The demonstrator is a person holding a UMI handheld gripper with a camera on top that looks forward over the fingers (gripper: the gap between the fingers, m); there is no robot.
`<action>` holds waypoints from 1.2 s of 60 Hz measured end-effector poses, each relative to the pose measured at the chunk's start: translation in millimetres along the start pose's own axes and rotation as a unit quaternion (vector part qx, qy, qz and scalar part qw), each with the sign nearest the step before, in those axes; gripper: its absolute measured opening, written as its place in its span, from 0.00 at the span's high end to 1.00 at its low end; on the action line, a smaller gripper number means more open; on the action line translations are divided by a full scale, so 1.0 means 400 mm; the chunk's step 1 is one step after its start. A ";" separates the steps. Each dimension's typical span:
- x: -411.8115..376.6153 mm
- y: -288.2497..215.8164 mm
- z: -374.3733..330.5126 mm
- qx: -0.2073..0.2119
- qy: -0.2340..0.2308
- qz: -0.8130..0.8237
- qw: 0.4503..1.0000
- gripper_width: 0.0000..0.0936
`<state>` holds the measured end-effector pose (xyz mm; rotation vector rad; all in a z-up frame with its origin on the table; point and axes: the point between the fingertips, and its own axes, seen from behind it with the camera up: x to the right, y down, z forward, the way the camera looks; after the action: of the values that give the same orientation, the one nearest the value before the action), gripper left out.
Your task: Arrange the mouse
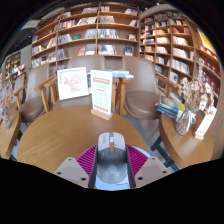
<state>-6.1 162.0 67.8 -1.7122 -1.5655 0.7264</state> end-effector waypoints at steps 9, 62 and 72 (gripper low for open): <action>0.094 0.134 0.049 -0.038 0.012 0.023 0.999 0.52; -0.027 0.297 -0.511 -0.008 0.036 0.004 0.999 0.09; -0.085 0.364 -0.625 -0.002 0.009 0.001 1.000 0.09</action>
<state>275.0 94.0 100.2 -1.7183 -1.5540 0.7074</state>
